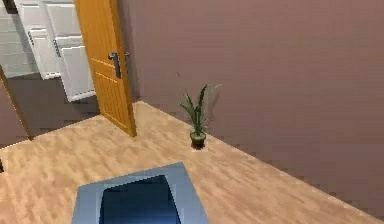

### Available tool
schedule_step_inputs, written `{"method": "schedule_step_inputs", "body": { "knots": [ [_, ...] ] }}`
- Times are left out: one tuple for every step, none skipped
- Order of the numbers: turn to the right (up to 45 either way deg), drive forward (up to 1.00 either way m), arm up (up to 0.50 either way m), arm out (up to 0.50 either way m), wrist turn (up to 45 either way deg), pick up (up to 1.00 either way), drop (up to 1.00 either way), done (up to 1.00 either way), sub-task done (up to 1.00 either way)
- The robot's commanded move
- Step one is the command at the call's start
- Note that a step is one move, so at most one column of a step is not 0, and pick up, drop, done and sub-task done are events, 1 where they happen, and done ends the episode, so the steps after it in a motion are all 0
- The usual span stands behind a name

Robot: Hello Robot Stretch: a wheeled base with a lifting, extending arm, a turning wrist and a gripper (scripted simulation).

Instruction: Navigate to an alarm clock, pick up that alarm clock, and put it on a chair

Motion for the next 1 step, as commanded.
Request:
{"method": "schedule_step_inputs", "body": {
  "knots": [
    [-33.0,0.0,0.0,0.0,0.0,0.0,0.0,0.0,0.0]
  ]
}}
